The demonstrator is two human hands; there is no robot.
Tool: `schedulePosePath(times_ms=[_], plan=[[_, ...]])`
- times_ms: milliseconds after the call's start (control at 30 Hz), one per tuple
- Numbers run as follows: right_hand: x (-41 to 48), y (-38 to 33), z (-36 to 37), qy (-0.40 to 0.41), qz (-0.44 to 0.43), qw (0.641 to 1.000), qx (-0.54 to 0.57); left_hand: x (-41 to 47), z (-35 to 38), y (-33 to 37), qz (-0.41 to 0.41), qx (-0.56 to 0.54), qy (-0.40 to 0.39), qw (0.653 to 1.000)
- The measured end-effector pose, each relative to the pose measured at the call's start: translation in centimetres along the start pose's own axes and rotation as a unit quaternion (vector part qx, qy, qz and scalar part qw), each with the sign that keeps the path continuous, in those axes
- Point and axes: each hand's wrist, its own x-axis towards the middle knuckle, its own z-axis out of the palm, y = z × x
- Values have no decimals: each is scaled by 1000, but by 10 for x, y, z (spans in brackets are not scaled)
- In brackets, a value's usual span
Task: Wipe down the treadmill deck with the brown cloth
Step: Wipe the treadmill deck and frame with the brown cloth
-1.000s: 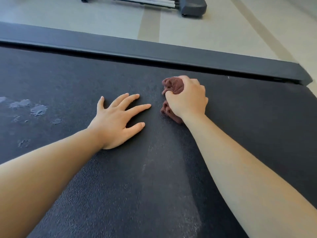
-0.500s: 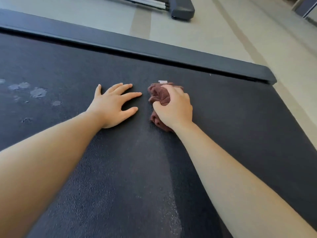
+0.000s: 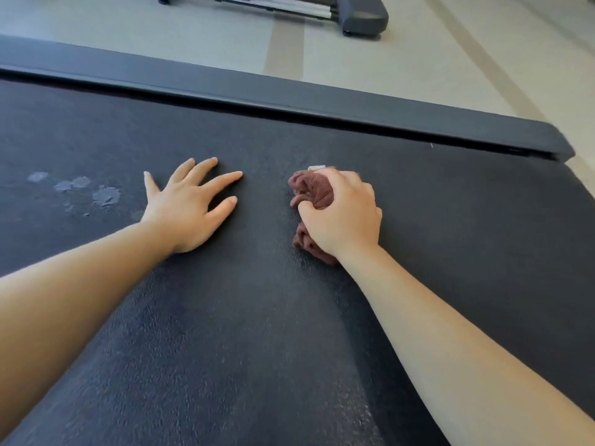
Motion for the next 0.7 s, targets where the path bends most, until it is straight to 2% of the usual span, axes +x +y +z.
schedulePosePath(times_ms=[200,333,500,700], plan=[[98,-19,28,10,33,999,1,4,4,1,-4,-4,11,1000],[123,-26,36,9,44,999,-2,4,2,2,-11,-8,14,1000],[93,-26,26,-10,35,999,8,3,1,1,-13,-21,10,1000],[-4,-32,15,1,29,999,-19,3,1,-1,2,-29,11,1000]])
